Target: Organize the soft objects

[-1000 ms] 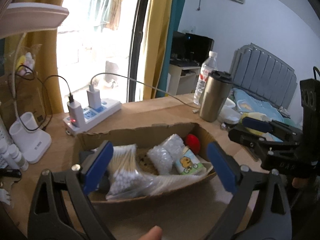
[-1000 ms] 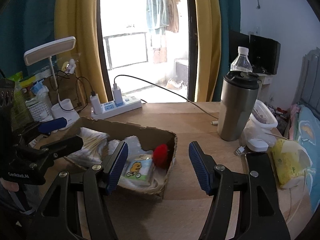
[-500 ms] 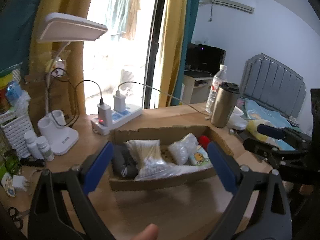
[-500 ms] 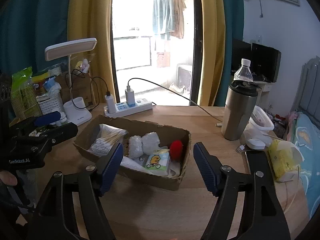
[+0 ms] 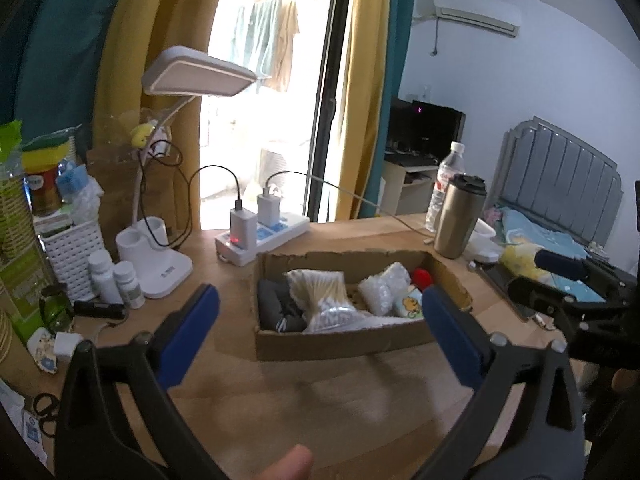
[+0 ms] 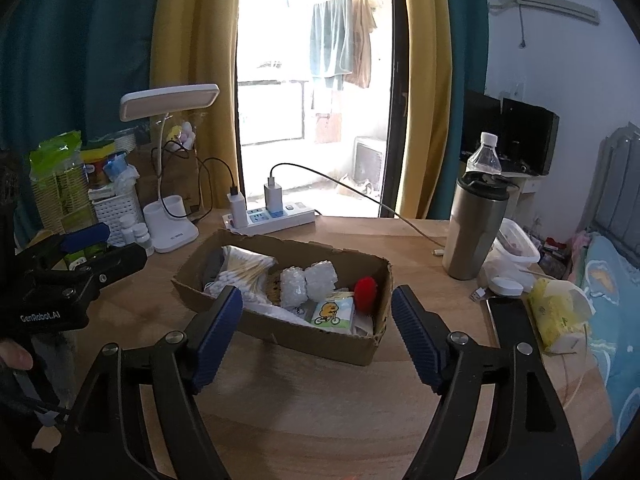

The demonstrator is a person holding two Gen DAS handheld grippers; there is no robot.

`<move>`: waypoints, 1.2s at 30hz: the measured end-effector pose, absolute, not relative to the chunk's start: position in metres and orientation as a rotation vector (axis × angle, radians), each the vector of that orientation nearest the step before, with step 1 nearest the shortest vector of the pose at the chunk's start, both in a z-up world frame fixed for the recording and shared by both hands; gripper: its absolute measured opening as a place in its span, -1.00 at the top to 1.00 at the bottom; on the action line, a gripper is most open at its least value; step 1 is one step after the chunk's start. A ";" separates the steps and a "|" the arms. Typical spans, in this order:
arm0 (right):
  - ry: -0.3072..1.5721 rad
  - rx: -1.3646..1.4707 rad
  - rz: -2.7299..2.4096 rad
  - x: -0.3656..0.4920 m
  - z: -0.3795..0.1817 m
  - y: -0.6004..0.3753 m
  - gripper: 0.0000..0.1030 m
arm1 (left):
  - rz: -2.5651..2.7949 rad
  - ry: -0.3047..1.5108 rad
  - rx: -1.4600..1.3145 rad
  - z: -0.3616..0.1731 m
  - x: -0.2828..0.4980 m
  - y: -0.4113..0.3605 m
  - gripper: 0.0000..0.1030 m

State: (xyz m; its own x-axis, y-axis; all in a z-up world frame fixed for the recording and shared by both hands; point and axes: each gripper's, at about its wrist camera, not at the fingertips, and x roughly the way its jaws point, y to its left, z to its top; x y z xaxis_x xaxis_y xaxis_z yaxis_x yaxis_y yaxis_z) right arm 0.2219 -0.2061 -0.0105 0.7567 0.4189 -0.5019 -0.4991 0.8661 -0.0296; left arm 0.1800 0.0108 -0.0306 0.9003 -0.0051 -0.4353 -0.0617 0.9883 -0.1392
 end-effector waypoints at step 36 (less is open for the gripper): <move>0.380 -0.170 0.477 0.111 0.004 -0.213 -0.55 | 0.020 0.318 -0.058 -0.001 0.054 -0.008 -0.98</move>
State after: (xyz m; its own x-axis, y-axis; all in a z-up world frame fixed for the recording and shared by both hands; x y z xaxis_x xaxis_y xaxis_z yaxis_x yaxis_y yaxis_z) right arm 0.1113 -0.2127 0.0042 0.8202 0.4143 -0.3944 -0.4769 0.8760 -0.0716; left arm 0.0535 -0.0084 -0.0014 0.9498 0.0103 -0.3126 -0.0285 0.9982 -0.0536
